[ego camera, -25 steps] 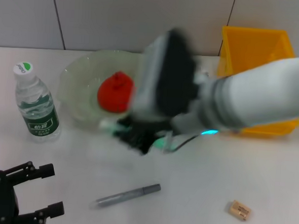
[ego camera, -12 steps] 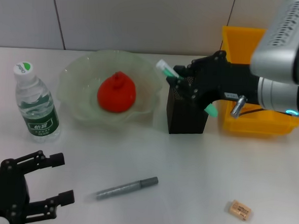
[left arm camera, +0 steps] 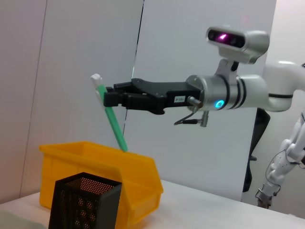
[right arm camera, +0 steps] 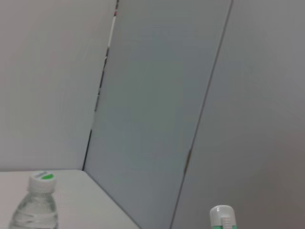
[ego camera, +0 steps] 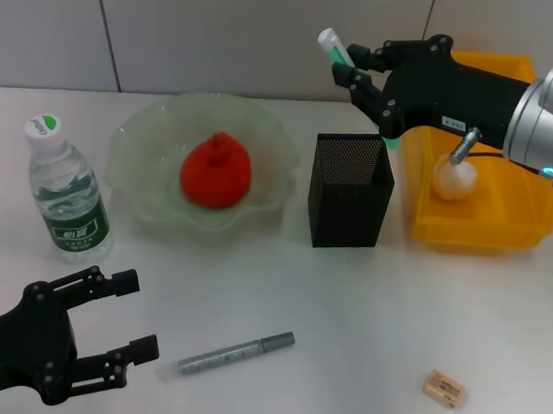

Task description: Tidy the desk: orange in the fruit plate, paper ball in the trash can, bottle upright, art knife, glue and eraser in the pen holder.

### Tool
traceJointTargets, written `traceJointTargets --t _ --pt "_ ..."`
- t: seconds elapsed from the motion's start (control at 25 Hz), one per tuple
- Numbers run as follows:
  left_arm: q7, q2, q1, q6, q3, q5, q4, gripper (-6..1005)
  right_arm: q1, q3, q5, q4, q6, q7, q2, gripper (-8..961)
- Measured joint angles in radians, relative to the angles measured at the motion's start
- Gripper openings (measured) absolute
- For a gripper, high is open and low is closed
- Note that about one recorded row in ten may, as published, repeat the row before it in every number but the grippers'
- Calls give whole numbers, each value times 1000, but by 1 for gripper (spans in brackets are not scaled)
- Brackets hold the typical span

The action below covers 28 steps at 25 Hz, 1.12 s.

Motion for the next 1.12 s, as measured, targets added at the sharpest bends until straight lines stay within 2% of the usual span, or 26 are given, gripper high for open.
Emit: traceJointTargets --t 0.08,0.2,0.32,0.4,0.6,0.8,1.12 --pt "-3 0 0 -2 0 0 0 802 10 7 25 30 2 -36 0 237" --pt "-9 0 -4 -8 -13 0 -8 802 62 30 121 168 5 -178 1 242" --pt "-12 -3 -7 -11 -24 0 -14 802 84 37 152 221 6 -227 1 247" --pt "-30 -5 -13 -11 -33 0 -14 802 118 42 192 304 6 -283 1 250" --pt "-55 -1 -26 -13 -38 1 -14 802 162 42 210 386 10 -298 2 258" --pt "-59 -6 -40 -29 -41 0 -14 802 187 16 211 429 72 -292 7 265" --pt "-69 -8 -58 -39 -41 0 -14 802 208 20 222 487 80 -291 7 278"
